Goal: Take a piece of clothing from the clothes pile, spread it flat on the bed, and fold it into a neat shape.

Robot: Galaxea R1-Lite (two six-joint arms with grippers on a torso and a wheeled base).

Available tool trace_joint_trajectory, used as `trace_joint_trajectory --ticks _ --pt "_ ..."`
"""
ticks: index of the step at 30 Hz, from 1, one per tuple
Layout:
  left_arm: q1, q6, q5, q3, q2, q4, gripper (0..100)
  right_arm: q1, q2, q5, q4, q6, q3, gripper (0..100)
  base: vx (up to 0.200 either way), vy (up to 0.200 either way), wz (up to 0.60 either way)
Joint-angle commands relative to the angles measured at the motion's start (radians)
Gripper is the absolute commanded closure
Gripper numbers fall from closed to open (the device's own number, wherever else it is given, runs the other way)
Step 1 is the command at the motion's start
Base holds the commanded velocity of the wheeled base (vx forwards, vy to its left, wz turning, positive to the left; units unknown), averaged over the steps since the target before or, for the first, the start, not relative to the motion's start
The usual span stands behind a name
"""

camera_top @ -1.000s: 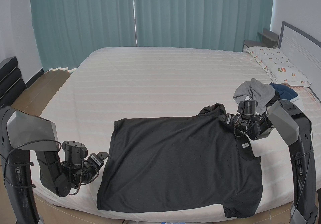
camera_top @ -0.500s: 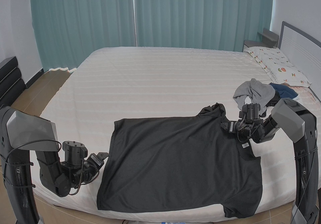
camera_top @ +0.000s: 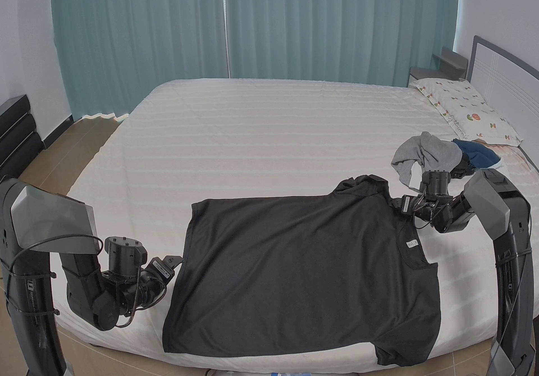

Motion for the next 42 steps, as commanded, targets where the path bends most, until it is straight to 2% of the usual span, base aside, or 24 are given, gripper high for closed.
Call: trace_joint_trajectory --ticks 1,3,8,11,16,27,41,42 --pt "0.0 0.0 0.0 0.0 0.001 0.0 0 -0.034 0.029 0.006 -0.004 0.042 -0.033 0 0.0 0.0 0.0" --pt "0.0 0.0 0.0 0.0 0.001 0.0 0 -0.035 0.024 0.009 -0.008 0.073 -0.038 0 0.0 0.0 0.0" --pt "0.0 0.0 0.0 0.0 0.002 0.0 0 -0.047 0.027 0.007 -0.008 0.085 -0.062 0 0.0 0.0 0.0" --pt "0.0 0.0 0.0 0.0 0.002 0.0 0 -0.038 0.012 0.011 -0.008 0.145 -0.064 0 0.0 0.0 0.0" --pt "0.0 0.0 0.0 0.0 0.001 0.0 0 -0.009 -0.031 0.058 -0.008 0.19 -0.05 0 0.0 0.0 0.0" --pt "0.0 0.0 0.0 0.0 0.001 0.0 0 0.066 0.037 0.073 -0.037 0.19 -0.096 0 0.0 0.0 0.0" --pt "0.0 0.0 0.0 -0.001 0.002 0.0 0 0.066 0.136 0.058 -0.036 0.177 -0.229 0 0.0 0.0 0.0" --pt "0.0 0.0 0.0 -0.001 0.002 0.0 0 0.066 0.136 0.058 -0.036 0.177 -0.229 100 0.0 0.0 0.0"
